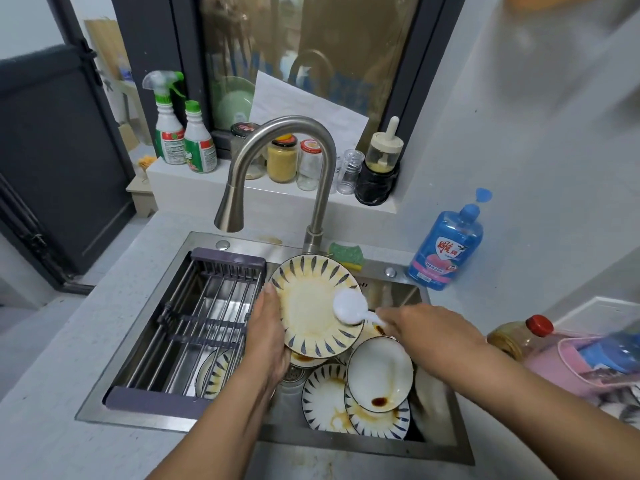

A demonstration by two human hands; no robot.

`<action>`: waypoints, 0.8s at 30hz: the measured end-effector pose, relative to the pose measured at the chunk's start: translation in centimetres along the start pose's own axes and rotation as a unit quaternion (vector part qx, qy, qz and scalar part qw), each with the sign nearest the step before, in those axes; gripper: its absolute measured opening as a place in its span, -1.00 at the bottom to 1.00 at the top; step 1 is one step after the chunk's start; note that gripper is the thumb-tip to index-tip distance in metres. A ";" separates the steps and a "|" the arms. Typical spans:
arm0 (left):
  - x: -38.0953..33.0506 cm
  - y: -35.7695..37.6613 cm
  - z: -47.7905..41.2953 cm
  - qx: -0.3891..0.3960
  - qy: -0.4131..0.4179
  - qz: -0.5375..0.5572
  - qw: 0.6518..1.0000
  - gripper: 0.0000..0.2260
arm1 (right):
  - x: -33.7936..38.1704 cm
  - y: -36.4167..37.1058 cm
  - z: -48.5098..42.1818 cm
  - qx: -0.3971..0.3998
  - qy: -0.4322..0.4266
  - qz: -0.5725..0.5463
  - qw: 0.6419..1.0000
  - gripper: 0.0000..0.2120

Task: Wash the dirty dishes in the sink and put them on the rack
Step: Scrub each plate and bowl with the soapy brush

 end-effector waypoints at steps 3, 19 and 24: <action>-0.8 0.4 0.1 -0.008 0.043 -0.015 0.999 -0.76 | 1.7 1.7 1.3 0.068 -0.040 -0.115 0.990 -0.76; 1.6 0.3 -0.6 0.047 -0.163 -0.013 0.985 -0.29 | -0.8 2.2 -3.0 -0.026 0.232 -0.593 0.771 -0.83; -0.8 0.6 0.5 0.120 -0.006 -0.209 0.970 -0.51 | -0.4 2.0 -4.3 0.016 0.278 -0.642 0.714 -0.95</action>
Point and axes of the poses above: each hand's wrist, its own z-axis away from the middle knuckle, its own y-axis out of the palm, x = y × z, the point moved 5 cm from there along -z, towards the middle knuckle, and after that the axes turned 9 degrees about -x, right-handed, at the moved point
